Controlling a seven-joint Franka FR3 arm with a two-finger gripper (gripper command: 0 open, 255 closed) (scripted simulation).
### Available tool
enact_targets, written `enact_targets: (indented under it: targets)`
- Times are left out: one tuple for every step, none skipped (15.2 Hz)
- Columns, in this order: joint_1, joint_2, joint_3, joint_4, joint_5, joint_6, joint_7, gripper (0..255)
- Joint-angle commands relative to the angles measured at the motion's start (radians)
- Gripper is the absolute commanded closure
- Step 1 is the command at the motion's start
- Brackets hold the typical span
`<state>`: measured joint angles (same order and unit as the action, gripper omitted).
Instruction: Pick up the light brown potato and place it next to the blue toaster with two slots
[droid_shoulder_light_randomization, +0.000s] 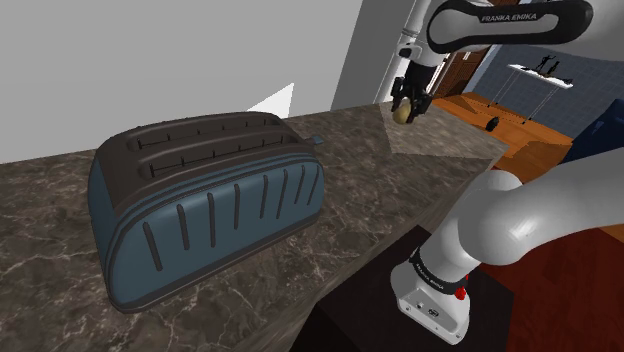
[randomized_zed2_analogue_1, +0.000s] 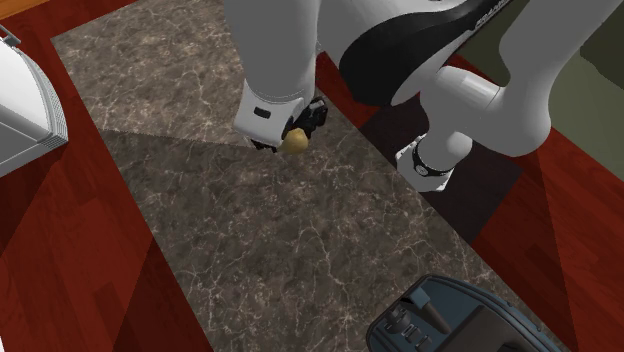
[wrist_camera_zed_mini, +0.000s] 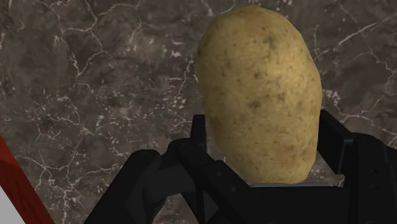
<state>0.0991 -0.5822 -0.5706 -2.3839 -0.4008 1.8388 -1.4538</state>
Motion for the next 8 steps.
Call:
enact_targets:
  targets:
    - [0.002, -0.004, 0.01, 0.023, 0.006, -0.029, -0.001, 255]
    - [0.003, -0.006, 0.014, 0.035, 0.009, -0.042, -0.002, 255]
    - [0.004, -0.007, 0.017, 0.048, 0.012, -0.056, -0.004, 255]
    - [0.004, -0.008, 0.021, 0.06, 0.014, -0.069, -0.005, 255]
    - [0.005, -0.008, 0.024, 0.072, 0.017, -0.082, -0.007, 255]
    - [0.006, -0.009, 0.028, 0.085, 0.019, -0.095, -0.008, 255]
    - [0.007, -0.009, 0.031, 0.098, 0.022, -0.108, -0.01, 255]
    - [0.008, -0.009, 0.034, 0.111, 0.025, -0.121, -0.012, 255]
